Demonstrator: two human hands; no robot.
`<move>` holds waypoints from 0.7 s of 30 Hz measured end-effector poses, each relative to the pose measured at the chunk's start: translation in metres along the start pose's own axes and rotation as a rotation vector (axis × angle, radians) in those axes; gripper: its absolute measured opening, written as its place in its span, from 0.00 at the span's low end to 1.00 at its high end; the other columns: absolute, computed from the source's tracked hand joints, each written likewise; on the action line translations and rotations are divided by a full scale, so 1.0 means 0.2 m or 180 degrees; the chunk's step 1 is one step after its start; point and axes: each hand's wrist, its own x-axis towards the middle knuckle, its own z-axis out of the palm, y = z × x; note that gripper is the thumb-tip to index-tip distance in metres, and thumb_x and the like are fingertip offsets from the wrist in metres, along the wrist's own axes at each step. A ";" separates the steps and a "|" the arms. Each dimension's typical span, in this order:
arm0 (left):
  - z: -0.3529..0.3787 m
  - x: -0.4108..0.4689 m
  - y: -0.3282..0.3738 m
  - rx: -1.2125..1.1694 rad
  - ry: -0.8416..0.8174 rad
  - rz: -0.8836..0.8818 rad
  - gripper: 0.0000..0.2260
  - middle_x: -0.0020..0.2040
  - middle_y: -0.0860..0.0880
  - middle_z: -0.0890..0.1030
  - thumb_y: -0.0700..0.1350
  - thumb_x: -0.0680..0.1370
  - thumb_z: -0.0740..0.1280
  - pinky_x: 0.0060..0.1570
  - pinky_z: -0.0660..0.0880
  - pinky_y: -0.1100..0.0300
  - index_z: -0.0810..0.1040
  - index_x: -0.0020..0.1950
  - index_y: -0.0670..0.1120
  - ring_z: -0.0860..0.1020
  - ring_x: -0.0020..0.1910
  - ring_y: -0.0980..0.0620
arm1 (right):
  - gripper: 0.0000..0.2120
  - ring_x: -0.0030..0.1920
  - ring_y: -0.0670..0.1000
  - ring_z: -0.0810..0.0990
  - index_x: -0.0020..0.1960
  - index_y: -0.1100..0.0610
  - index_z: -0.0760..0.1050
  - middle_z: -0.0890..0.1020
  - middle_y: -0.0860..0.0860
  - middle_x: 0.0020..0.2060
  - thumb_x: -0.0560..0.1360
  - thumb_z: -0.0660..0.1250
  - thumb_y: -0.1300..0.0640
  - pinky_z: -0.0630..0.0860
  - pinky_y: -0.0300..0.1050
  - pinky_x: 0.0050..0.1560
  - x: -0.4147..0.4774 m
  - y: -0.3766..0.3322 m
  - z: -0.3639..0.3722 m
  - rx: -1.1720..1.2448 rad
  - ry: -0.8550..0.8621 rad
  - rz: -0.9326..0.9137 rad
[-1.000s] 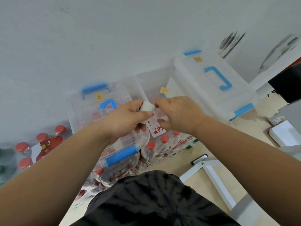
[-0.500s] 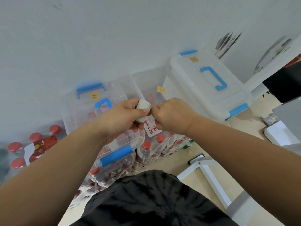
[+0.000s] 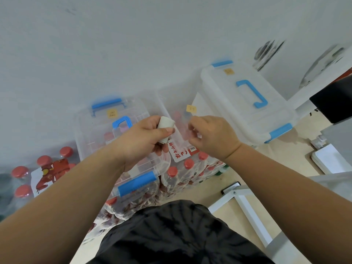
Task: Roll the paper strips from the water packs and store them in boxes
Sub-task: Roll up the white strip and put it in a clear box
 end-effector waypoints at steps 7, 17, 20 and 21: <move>0.01 0.03 -0.01 0.0148 -0.0097 -0.0078 0.08 0.49 0.38 0.80 0.42 0.83 0.63 0.39 0.72 0.56 0.77 0.59 0.44 0.76 0.37 0.51 | 0.12 0.43 0.56 0.83 0.47 0.56 0.85 0.87 0.51 0.44 0.72 0.74 0.47 0.81 0.50 0.43 -0.05 0.05 0.00 0.0183 -0.0447 0.0056; 0.01 0.05 0.00 0.0182 -0.0068 -0.0057 0.08 0.58 0.34 0.80 0.41 0.82 0.64 0.42 0.72 0.53 0.78 0.59 0.45 0.76 0.38 0.49 | 0.16 0.41 0.60 0.84 0.55 0.53 0.84 0.86 0.54 0.40 0.75 0.72 0.43 0.80 0.55 0.42 0.09 0.09 -0.07 0.0043 -0.1241 -0.0114; 0.01 0.05 0.01 0.0197 -0.0030 -0.0015 0.07 0.59 0.32 0.80 0.41 0.82 0.64 0.42 0.72 0.52 0.78 0.59 0.45 0.76 0.38 0.49 | 0.15 0.34 0.60 0.83 0.51 0.54 0.85 0.85 0.54 0.33 0.72 0.73 0.45 0.79 0.51 0.36 0.12 0.09 -0.08 0.0010 -0.1102 -0.0277; 0.01 0.05 0.02 0.0202 -0.0014 -0.0008 0.07 0.59 0.32 0.80 0.41 0.82 0.64 0.43 0.72 0.51 0.78 0.58 0.45 0.75 0.38 0.48 | 0.15 0.32 0.59 0.83 0.50 0.54 0.85 0.84 0.54 0.32 0.71 0.72 0.45 0.79 0.50 0.35 0.12 0.08 -0.08 -0.0021 -0.1056 -0.0303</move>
